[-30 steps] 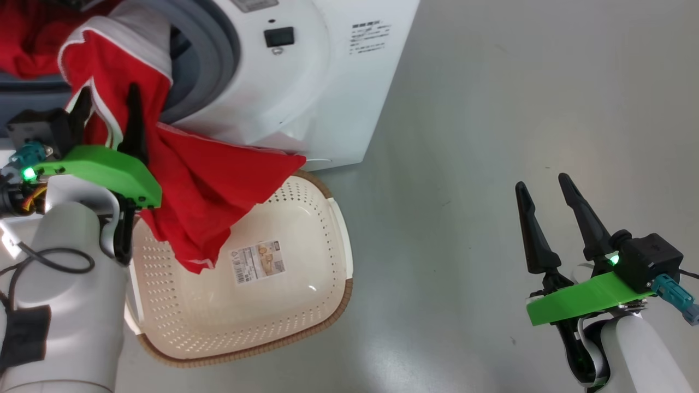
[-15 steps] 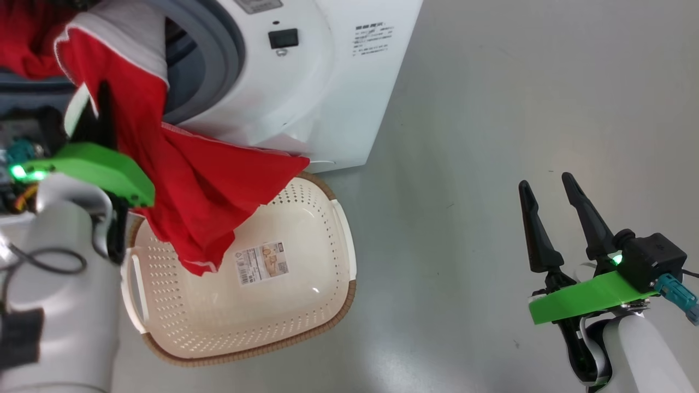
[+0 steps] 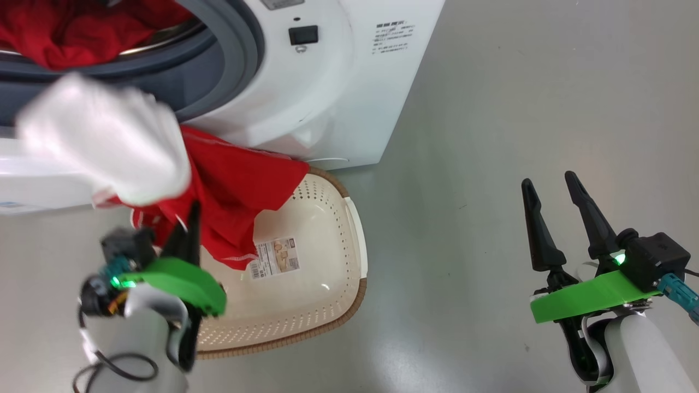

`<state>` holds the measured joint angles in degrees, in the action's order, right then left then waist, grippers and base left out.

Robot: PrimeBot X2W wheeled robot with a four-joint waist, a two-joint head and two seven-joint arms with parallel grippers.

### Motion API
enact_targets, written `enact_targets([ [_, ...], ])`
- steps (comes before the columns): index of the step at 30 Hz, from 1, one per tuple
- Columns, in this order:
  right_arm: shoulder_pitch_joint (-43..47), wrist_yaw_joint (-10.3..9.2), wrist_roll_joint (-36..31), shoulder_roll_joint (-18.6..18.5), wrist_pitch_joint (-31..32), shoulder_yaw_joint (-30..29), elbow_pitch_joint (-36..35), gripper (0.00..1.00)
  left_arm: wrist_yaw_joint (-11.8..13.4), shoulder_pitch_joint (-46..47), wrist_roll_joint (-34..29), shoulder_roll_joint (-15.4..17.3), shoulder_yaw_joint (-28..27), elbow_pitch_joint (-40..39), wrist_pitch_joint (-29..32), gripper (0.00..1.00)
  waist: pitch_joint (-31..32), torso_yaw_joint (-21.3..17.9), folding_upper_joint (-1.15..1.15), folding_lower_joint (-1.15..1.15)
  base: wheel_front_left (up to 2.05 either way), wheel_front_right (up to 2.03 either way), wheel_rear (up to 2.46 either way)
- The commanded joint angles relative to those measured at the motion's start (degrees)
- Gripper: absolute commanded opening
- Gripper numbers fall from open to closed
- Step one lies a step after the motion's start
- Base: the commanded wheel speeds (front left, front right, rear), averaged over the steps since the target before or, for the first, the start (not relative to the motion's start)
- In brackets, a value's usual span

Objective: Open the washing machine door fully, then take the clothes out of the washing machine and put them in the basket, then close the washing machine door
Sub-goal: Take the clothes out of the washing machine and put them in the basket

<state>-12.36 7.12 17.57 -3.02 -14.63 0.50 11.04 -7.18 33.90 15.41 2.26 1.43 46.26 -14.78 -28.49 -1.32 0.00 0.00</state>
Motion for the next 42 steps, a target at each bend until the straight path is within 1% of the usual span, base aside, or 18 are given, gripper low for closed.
enact_targets([
  [1, -0.5, 0.36, 0.1, 0.1, -0.4, 1.0, -1.4, 1.0, -0.3, -2.5, 0.4, 1.1, -0.2, -0.5, -0.2, 0.0, -0.3, 0.2, 0.0, 0.0, 0.0, 0.0, 0.0],
  [8, -1.2, 0.36, 0.1, 0.1, -0.4, 1.3, -1.7, 1.0, -0.3, -3.6, 1.6, 0.7, 5.6, 3.9, -0.2, 0.0, -2.0, -0.1, 0.0, 0.0, 0.0, 0.0, 0.0],
  [9, -1.2, 0.36, 0.1, 0.1, -0.4, 1.3, -1.7, 1.0, -0.3, -3.6, 1.6, 0.7, 5.6, 3.9, -0.2, 0.0, -2.0, -0.1, 0.0, 0.0, 0.0, 0.0, 0.0],
  [13, -1.5, 0.36, 0.0, 0.1, -0.4, 1.3, -1.9, 1.0, -0.3, -2.0, 4.0, 0.6, 8.4, 6.8, -0.2, 0.0, -3.8, -0.6, 0.0, 0.0, 0.0, 0.0, 0.0],
  [15, -1.9, 0.36, 0.0, 0.1, -0.4, 1.4, -2.1, 1.0, -0.3, 0.1, 4.7, 0.6, 9.6, 10.0, -0.2, 0.0, -5.3, -1.0, 0.0, 0.0, 0.0, 0.0, 0.0],
  [18, -2.5, 0.36, 0.0, 0.1, -0.4, 1.5, -2.5, 1.0, -0.3, 2.5, 6.0, 0.6, 9.9, 12.0, -0.2, 0.0, -7.2, -1.3, 0.0, 0.0, 0.0, 0.0, 0.0],
  [23, -3.3, 0.36, 0.1, 0.1, -0.4, 1.4, -2.9, 1.0, -0.3, 5.6, 6.2, 0.7, 9.7, 14.1, -0.2, 0.0, -9.6, -1.9, 0.0, 0.0, 0.0, 0.0, 0.0],
  [24, -3.4, 0.36, 0.0, 0.1, -0.4, 1.3, -3.0, 1.0, -0.3, 5.9, 6.2, 0.8, 9.8, 14.3, -0.2, 0.05, -9.8, -1.9, 0.0, 0.0, 0.0, 0.0, 0.0],
  [25, -3.4, 0.36, 0.0, 0.1, -0.4, 1.2, -3.0, 1.0, -0.3, 6.2, 5.9, 0.9, 10.0, 14.6, -0.2, 0.27, -10.0, -1.9, 0.0, 0.0, 0.0, 0.0, 0.0],
  [26, -3.4, 0.36, 0.0, 0.1, -0.4, 1.1, -3.1, 1.0, -0.3, 6.5, 5.5, 1.0, 10.1, 14.8, -0.2, 0.35, -10.2, -1.9, 0.0, 0.0, 0.0, 0.0, 0.0],
  [28, -3.5, 0.36, -0.1, 0.1, -0.4, 0.9, -3.3, 1.0, -0.3, 6.8, 5.2, 1.0, 9.9, 14.8, -0.2, 0.41, -10.5, -1.8, 0.0, 0.0, 0.0, 0.0, 0.0],
  [29, -3.5, 0.36, -0.1, 0.1, -0.4, 0.9, -3.3, 1.0, -0.3, 6.9, 5.1, 1.0, 9.7, 14.7, -0.2, 0.46, -10.6, -1.7, 0.0, 0.0, 0.0, 0.0, 0.0],
  [30, -3.5, 0.36, -0.2, 0.1, -0.4, 0.8, -3.3, 1.0, -0.3, 7.0, 5.0, 1.0, 9.5, 14.7, -0.2, 0.63, -10.6, -1.6, 0.0, 0.0, 0.0, 0.0, 0.0],
  [31, -3.5, 0.36, -0.3, 0.1, -0.4, 0.8, -3.3, 1.0, -0.3, 7.0, 5.0, 1.0, 9.3, 14.7, -0.2, 0.77, -10.6, -1.6, 0.0, 0.0, 0.0, 0.0, 0.0],
  [32, -3.5, 0.36, -0.3, 0.1, -0.4, 0.8, -3.3, 1.0, -0.3, 7.0, 4.9, 1.0, 9.1, 14.7, -0.2, 0.85, -10.6, -1.5, 0.0, 0.0, 0.0, 0.0, 0.0],
  [33, -3.5, 0.36, -0.3, 0.1, -0.4, 0.7, -3.2, 1.0, -0.3, 6.9, 4.9, 1.0, 9.0, 14.7, -0.2, 0.96, -10.5, -1.4, 0.0, 0.0, 0.0, 0.0, 0.0],
  [34, -3.5, 0.36, -0.4, 0.1, -0.4, 0.8, -3.2, 1.0, -0.3, 6.8, 4.9, 0.9, 8.9, 14.8, -0.2, 1.0, -10.3, -1.4, 0.0, 0.0, 0.0, 0.0, 0.0],
  [42, -3.5, 0.36, -0.9, 0.1, -0.4, 0.8, -2.6, 1.0, -0.3, 5.9, 5.3, 0.8, 7.8, 13.8, -0.2, 1.0, -8.3, -0.7, 0.0, 0.0, 0.0, 0.0, 0.0],
])
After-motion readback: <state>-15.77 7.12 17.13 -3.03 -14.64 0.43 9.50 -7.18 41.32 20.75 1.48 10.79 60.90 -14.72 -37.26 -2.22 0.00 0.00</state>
